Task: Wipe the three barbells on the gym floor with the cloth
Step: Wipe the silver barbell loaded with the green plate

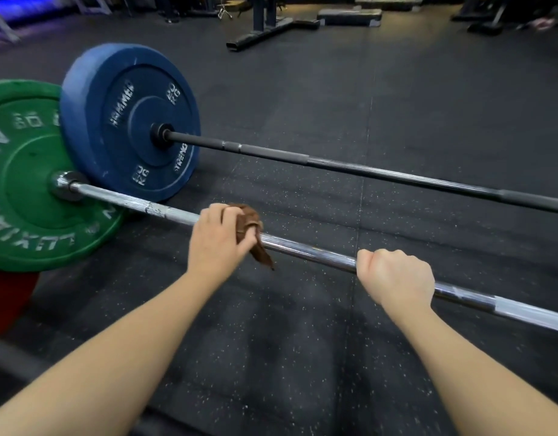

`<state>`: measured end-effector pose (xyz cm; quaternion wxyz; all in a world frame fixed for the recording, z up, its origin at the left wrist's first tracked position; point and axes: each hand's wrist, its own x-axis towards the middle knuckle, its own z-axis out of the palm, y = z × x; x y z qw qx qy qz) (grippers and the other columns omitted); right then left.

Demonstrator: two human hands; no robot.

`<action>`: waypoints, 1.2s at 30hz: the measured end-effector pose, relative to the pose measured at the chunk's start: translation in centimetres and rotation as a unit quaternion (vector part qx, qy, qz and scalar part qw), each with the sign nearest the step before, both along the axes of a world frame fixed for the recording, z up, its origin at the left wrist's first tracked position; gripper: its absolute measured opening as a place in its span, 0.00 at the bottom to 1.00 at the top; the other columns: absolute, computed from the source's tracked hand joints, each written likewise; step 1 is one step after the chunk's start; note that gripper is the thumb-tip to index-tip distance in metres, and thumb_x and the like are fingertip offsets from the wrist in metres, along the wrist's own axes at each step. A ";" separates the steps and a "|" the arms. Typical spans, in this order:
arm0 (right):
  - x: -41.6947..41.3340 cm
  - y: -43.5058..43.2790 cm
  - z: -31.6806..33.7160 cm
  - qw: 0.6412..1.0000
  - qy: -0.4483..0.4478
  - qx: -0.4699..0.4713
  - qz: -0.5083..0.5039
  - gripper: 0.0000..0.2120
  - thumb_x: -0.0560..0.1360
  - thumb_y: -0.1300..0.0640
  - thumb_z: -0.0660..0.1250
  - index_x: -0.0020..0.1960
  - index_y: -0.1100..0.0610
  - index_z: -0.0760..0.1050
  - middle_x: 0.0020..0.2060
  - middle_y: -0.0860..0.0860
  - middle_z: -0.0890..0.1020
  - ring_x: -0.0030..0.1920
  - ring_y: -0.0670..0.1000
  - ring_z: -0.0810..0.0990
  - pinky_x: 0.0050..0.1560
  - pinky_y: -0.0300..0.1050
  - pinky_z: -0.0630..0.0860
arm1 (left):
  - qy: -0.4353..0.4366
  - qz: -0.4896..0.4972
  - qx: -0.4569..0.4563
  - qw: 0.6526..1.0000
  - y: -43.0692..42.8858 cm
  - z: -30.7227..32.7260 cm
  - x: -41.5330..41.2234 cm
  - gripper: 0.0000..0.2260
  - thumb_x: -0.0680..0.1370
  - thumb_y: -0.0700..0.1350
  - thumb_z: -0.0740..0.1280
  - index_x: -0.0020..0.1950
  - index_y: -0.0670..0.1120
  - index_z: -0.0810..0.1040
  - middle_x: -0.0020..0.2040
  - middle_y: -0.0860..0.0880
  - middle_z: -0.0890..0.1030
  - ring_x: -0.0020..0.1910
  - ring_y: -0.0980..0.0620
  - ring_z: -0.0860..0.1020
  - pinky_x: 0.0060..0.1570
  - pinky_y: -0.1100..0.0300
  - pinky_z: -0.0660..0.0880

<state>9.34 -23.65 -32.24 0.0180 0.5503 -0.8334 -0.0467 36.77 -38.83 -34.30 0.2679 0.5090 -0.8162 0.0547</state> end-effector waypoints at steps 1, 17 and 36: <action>0.0 -0.1 -0.1 1.000 -0.005 -0.010 -0.008 0.12 0.70 0.59 0.46 0.34 0.53 0.66 0.30 0.48 0.74 0.28 0.52 0.66 0.31 0.42 0.58 | 0.000 0.014 0.001 1.000 -0.3 0.0 0.2 0.17 0.76 0.55 0.69 0.55 0.43 0.76 0.54 0.43 0.74 0.50 0.42 0.73 0.48 0.45 0.76; 0.1 0.2 -0.2 1.000 0.003 -0.009 0.002 0.10 0.72 0.59 0.46 0.34 0.53 0.61 0.29 0.48 0.71 0.27 0.52 0.65 0.30 0.42 0.58 | -0.020 -0.033 -0.021 0.999 2.4 0.3 -4.2 0.16 0.75 0.56 0.65 0.53 0.44 0.76 0.50 0.45 0.74 0.47 0.44 0.73 0.45 0.50 0.72; 3.9 -3.4 2.8 0.992 -0.106 -0.040 -0.046 0.18 0.80 0.51 0.52 0.38 0.55 0.74 0.34 0.52 0.76 0.39 0.60 0.76 0.42 0.49 0.69 | -0.019 -0.030 -0.019 0.999 1.2 0.1 -2.3 0.17 0.75 0.56 0.62 0.55 0.45 0.76 0.53 0.46 0.75 0.51 0.44 0.73 0.54 0.49 0.73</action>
